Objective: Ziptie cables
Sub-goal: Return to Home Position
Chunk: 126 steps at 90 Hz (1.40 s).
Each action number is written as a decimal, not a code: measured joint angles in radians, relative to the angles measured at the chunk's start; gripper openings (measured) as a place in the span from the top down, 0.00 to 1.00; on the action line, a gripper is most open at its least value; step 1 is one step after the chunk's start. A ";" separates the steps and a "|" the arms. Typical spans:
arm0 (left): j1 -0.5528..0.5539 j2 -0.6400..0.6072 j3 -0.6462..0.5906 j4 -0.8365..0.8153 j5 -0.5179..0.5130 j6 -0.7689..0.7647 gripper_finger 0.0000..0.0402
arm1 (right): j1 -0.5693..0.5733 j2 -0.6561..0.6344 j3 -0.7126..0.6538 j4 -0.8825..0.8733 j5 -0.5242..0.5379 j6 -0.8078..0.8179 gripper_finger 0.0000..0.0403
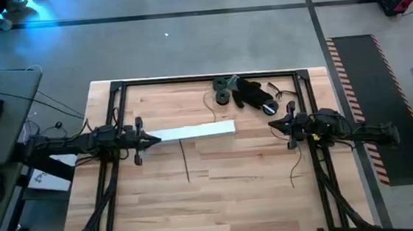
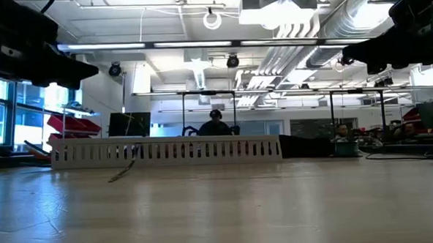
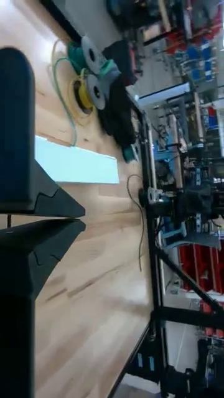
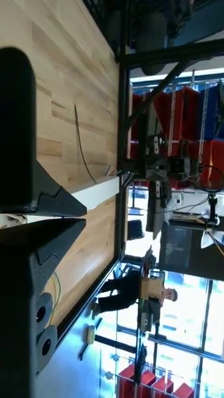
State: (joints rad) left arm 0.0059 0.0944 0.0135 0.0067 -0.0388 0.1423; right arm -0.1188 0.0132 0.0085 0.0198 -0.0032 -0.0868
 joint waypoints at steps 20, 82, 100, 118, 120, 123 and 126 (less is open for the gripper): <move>0.000 -0.090 -0.001 0.017 -0.004 0.044 1.00 | 0.000 0.000 0.000 0.000 0.000 0.000 1.00; 0.000 -0.087 -0.002 0.012 -0.003 0.018 1.00 | 0.000 0.001 0.000 0.000 0.000 0.000 1.00; 0.000 -0.087 -0.002 0.012 -0.002 0.018 1.00 | 0.000 0.001 0.000 0.000 0.000 0.000 1.00; 0.000 -0.087 -0.002 0.012 -0.003 0.018 1.00 | 0.000 0.001 0.000 0.000 0.000 0.000 1.00; 0.000 -0.087 -0.002 0.012 -0.002 0.018 1.00 | 0.000 0.001 0.000 0.000 0.000 0.000 1.00; 0.000 -0.087 -0.002 0.012 -0.002 0.018 1.00 | 0.000 0.001 0.000 0.000 0.000 0.000 1.00; 0.000 -0.086 -0.002 0.012 -0.003 0.018 1.00 | 0.000 0.001 0.000 0.000 0.000 0.000 1.00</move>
State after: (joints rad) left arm 0.0059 0.0082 0.0120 0.0189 -0.0413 0.1600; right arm -0.1189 0.0139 0.0082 0.0199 -0.0032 -0.0868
